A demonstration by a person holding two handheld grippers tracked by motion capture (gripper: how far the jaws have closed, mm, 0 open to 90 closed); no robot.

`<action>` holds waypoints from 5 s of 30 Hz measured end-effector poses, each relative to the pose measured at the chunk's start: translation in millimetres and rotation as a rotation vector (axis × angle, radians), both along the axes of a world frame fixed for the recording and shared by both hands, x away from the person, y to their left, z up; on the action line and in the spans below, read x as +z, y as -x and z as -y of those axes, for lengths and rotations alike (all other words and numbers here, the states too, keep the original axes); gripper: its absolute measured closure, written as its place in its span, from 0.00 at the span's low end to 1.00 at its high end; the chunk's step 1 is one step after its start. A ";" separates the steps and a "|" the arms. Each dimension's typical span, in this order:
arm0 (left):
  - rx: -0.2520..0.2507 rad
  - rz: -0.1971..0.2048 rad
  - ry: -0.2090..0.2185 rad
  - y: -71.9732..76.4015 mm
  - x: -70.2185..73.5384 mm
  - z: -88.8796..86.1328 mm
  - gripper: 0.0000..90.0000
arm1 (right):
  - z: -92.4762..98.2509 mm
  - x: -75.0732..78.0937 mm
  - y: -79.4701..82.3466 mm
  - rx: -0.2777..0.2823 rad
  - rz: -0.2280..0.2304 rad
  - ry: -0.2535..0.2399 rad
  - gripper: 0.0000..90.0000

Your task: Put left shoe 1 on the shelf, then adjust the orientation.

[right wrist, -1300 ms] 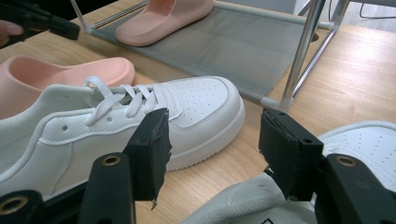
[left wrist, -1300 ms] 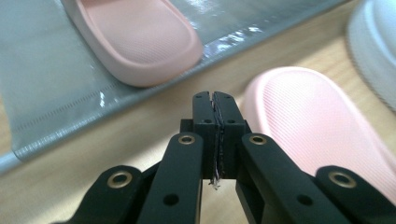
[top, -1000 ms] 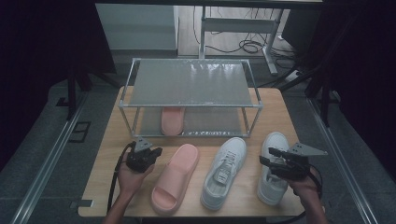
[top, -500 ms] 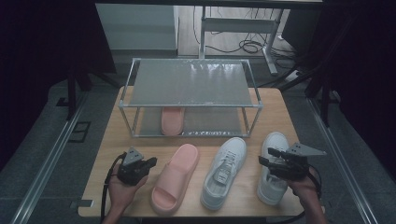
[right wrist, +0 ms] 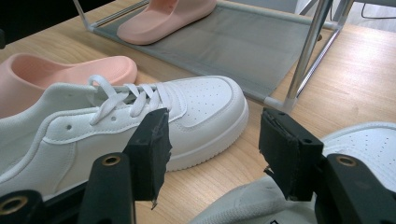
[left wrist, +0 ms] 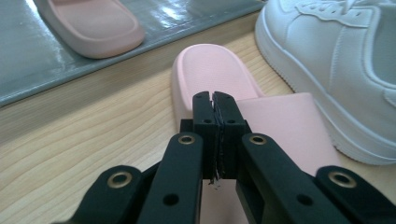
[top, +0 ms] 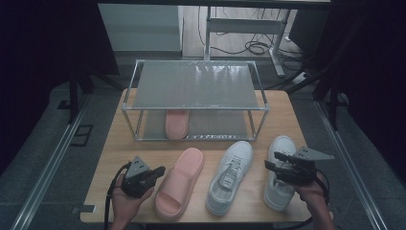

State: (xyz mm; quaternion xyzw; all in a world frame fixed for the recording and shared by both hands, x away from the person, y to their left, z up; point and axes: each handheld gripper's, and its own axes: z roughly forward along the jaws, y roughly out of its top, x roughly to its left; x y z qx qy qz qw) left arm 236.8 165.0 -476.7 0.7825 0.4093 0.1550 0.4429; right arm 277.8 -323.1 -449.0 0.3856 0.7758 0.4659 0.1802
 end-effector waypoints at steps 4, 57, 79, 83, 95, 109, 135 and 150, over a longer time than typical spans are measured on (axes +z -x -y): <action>-0.020 -0.005 0.018 3.1 2.4 3.1 0.99 | 0.2 -0.1 0.1 0.000 -0.003 0.001 0.49; -0.171 -0.096 -0.134 37.7 -25.3 76.2 1.00 | 0.0 -0.9 0.0 0.003 -0.005 0.003 0.49; 0.009 -0.111 -0.133 25.0 -26.0 12.6 1.00 | 0.1 -0.8 0.5 -0.002 -0.003 0.000 0.49; 0.033 -0.119 -0.135 19.1 -25.4 3.1 1.00 | 0.5 -1.0 0.2 0.000 -0.005 0.005 0.49; 0.085 -0.146 -0.145 -5.4 -25.5 -19.3 1.00 | 0.6 -2.3 -0.6 -0.004 -0.007 0.002 0.49; 0.041 -0.095 -0.132 -13.5 -5.3 0.2 1.00 | -1.0 -3.0 -0.9 0.001 -0.010 0.005 0.49; -0.023 -0.191 -0.223 -124.8 0.8 85.8 1.00 | 3.9 -1.4 -0.7 -0.005 -0.007 -0.005 0.49; 0.012 -0.254 -0.264 -144.0 -13.4 94.6 1.00 | 5.4 -1.9 -1.4 -0.007 -0.008 -0.003 0.49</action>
